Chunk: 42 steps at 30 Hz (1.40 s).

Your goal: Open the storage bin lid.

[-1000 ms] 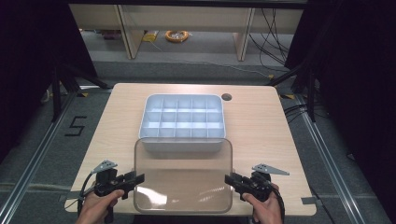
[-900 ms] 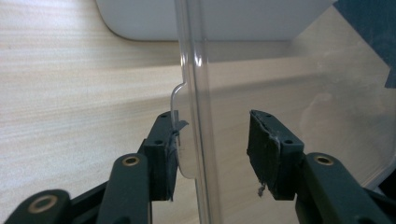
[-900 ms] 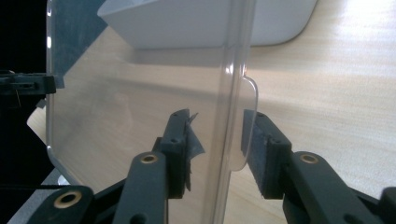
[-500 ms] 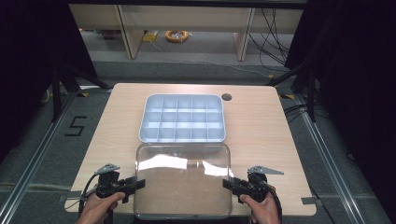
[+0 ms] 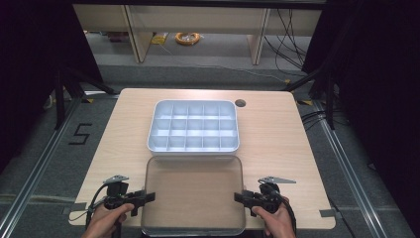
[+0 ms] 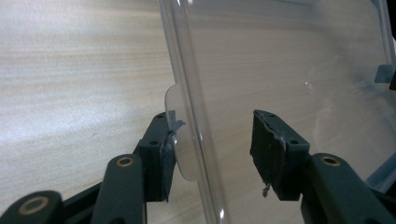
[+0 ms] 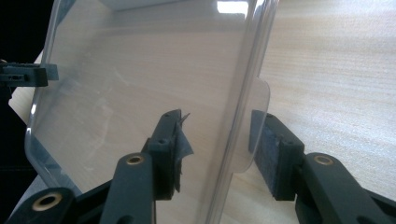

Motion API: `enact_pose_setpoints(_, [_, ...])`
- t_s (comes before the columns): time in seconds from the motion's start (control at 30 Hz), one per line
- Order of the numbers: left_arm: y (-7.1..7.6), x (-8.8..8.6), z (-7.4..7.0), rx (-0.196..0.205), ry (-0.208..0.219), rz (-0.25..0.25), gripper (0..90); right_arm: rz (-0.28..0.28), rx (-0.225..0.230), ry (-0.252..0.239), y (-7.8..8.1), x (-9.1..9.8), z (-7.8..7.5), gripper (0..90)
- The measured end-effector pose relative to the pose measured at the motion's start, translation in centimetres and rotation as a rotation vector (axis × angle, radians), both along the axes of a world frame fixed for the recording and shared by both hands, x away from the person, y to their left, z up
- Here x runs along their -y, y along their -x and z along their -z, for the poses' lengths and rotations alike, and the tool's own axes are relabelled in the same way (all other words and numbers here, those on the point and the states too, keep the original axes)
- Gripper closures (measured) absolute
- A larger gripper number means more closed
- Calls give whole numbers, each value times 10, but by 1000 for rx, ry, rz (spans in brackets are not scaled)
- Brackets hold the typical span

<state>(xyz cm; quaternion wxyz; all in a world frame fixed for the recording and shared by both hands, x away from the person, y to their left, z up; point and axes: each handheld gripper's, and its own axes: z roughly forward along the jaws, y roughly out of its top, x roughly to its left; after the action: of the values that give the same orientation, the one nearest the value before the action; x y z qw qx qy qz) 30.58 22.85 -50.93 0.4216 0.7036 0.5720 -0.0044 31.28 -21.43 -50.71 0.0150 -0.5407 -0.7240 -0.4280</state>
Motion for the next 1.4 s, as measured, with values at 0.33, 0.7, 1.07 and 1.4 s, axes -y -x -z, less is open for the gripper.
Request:
enact_pose_setpoints(0.33, [-3, 0, 3, -7, -32, 17, 481, -5, -27, 11, -3, -1, 5, 525])
enact_pose_setpoints(0.7, [-4, 2, 3, 19, -56, 3, 482, -17, -17, 26, -4, -2, 2, 512])
enact_pose_setpoints(1.07, [-5, -3, 2, 41, -99, -8, 459, -5, 24, 80, -8, -2, -4, 493])
enact_pose_setpoints(1.4, [-3, -6, -6, 98, -56, -53, 418, 12, 50, 22, -9, -4, -14, 435])
